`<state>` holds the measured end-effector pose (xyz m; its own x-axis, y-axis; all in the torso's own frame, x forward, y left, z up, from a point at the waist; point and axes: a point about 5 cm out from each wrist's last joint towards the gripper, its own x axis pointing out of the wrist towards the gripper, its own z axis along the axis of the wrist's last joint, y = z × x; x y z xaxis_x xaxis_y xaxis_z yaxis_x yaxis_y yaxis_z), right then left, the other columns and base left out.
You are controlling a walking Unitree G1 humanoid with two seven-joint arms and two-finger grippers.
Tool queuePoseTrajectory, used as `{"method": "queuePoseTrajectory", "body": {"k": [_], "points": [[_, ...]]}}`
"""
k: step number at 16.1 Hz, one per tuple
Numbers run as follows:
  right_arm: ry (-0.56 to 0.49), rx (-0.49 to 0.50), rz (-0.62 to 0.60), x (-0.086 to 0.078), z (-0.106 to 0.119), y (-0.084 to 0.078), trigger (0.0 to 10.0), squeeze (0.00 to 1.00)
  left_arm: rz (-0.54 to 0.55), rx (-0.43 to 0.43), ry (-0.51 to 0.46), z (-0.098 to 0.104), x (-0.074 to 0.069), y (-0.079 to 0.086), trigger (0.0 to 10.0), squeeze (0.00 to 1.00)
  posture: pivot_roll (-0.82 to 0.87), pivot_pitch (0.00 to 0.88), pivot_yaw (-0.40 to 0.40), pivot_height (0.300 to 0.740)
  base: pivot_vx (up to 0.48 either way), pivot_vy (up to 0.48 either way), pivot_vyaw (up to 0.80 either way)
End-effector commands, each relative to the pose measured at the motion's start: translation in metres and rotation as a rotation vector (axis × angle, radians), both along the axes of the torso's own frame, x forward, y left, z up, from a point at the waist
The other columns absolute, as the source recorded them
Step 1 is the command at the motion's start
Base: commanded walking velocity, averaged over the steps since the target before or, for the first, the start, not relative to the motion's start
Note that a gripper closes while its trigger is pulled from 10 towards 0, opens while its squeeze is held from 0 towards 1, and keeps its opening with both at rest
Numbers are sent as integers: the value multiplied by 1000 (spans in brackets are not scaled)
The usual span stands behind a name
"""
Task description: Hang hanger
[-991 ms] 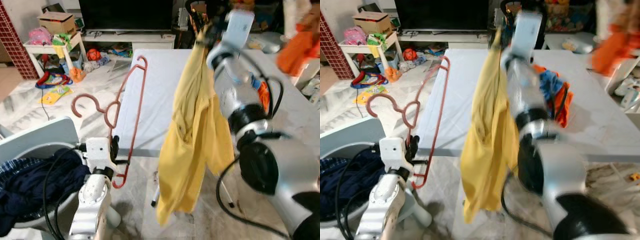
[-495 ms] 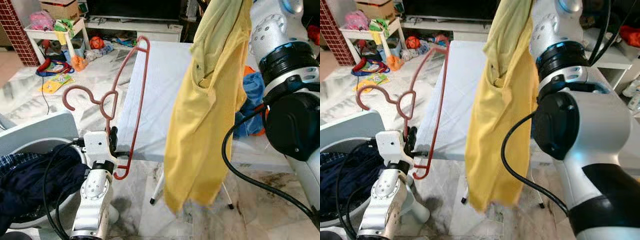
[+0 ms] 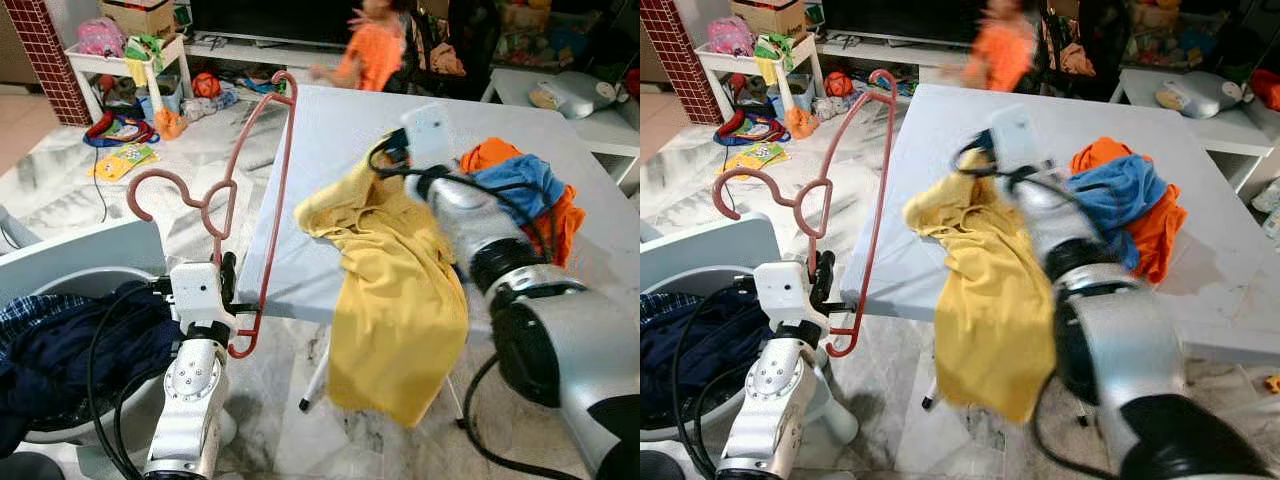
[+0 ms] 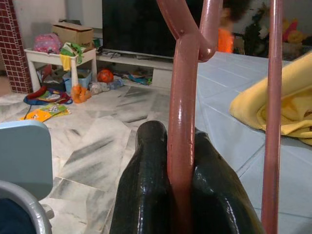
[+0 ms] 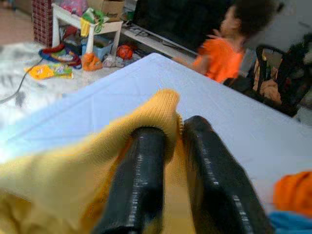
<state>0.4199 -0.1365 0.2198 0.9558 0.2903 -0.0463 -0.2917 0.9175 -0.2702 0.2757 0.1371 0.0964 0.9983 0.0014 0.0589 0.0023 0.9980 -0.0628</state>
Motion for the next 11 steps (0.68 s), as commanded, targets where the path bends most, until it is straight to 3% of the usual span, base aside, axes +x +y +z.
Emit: {"method": "queuePoseTrajectory", "body": {"k": [1, 4, 11], "points": [[38, -65, 47, -2, -6, -6, 10000, 1000, -43, -2, 20, -5, 0, -8, 10000, 0, 29, 0, -65, 740, 0, 0, 0], [136, -141, 150, -11, -31, -20, 10000, 1000, -81, 1, 31, -6, 0, -12, 10000, 0, 13, 0, -38, 740, 0, 0, 0], [136, -141, 150, -11, -31, -20, 10000, 1000, -81, 1, 31, -6, 0, -12, 10000, 0, 13, 0, -38, 740, 0, 0, 0]]}}
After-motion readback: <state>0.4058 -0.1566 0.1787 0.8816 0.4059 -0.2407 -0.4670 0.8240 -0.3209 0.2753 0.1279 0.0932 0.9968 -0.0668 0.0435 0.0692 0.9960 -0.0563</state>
